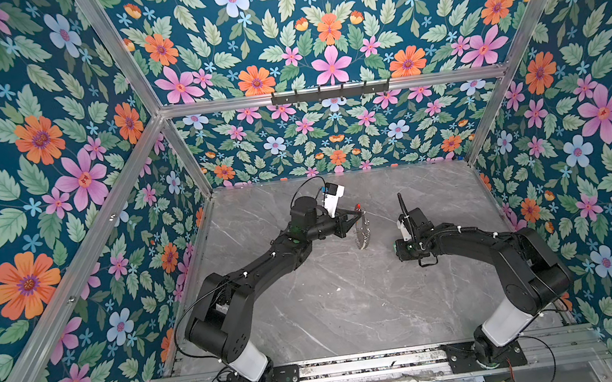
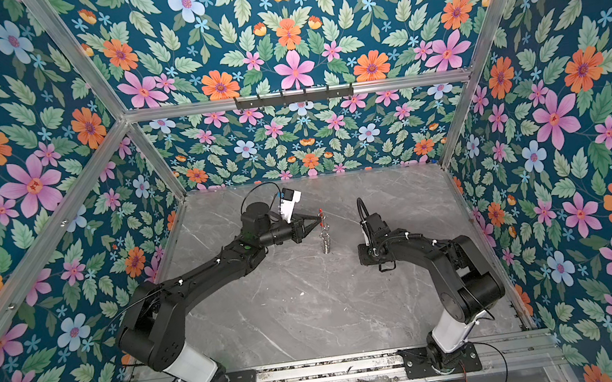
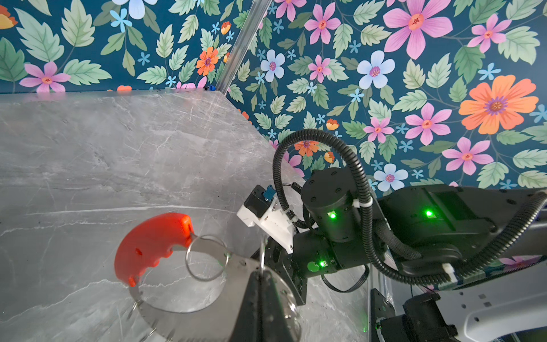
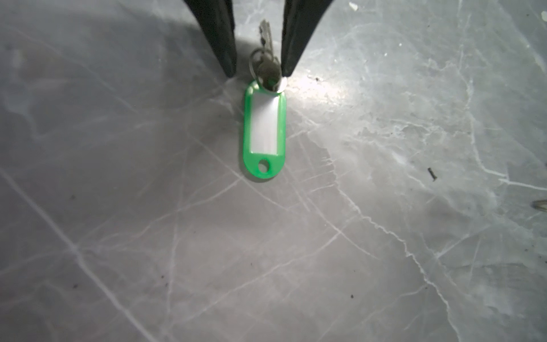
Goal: Attach keys to a key ring
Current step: Pick up the key from the center of the table.
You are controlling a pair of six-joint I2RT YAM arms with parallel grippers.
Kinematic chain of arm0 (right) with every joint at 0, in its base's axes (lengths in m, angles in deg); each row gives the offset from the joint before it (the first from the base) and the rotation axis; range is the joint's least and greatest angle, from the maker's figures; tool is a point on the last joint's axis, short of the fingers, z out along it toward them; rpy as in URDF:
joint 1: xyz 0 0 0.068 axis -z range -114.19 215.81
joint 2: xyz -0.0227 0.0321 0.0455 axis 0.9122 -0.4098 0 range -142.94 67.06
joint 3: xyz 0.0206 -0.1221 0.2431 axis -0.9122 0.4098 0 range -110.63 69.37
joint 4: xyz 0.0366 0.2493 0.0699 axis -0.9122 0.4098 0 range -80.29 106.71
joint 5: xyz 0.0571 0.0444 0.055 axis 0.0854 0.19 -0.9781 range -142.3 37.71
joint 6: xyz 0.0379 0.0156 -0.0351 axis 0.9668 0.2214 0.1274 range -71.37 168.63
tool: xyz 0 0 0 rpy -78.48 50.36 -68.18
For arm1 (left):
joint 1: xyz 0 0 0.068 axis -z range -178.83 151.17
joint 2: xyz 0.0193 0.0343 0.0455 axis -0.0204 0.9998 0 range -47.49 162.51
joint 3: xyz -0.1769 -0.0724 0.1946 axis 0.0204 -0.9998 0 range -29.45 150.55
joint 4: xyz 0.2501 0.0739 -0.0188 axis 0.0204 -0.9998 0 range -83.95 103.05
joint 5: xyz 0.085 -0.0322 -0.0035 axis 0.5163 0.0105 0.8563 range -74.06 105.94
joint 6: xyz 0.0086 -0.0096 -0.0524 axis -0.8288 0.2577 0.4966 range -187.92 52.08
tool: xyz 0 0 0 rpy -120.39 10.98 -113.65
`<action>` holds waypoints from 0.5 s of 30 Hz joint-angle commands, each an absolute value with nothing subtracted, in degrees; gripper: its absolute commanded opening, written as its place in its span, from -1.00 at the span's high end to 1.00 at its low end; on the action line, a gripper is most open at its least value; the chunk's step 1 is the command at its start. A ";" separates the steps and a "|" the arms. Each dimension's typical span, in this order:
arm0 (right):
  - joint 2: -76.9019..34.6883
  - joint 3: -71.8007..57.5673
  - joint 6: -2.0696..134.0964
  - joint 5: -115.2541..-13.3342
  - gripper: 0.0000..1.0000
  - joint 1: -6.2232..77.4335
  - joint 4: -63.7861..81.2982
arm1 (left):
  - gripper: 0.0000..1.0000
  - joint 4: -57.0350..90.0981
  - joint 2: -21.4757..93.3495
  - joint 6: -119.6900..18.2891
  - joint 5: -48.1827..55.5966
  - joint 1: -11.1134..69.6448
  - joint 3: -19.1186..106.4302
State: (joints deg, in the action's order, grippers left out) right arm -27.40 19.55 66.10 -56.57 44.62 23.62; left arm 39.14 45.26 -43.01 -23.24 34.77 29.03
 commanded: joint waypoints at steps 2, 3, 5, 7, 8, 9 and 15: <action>-27.45 18.87 65.41 -55.42 0.58 44.54 23.81 | 1.00 41.00 44.80 -44.11 -24.05 34.74 29.26; -27.43 18.76 65.32 -55.38 0.62 44.54 23.80 | 1.00 40.98 44.86 -44.10 -24.11 34.74 29.26; -27.43 18.53 65.26 -55.28 0.71 44.55 23.93 | 1.00 41.00 44.94 -44.10 -24.14 34.71 29.23; -29.36 18.49 65.24 -55.30 0.81 44.48 24.08 | 1.00 40.99 44.88 -44.07 -24.23 34.74 29.18; -29.31 18.44 65.24 -55.37 0.88 44.45 24.09 | 1.00 41.00 44.71 -44.06 -24.23 34.74 29.04; -29.17 18.48 65.24 -55.42 0.91 44.45 24.15 | 1.00 41.00 44.62 -44.10 -24.23 34.74 29.00; -28.49 18.41 65.59 -55.29 0.99 43.93 24.19 | 1.00 40.91 44.58 -44.28 -24.19 34.74 28.70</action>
State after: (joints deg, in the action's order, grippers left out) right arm -28.86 18.57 65.58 -55.76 44.09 23.36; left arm 38.98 45.06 -43.45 -23.46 34.77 28.66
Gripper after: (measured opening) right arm 0.050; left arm 0.050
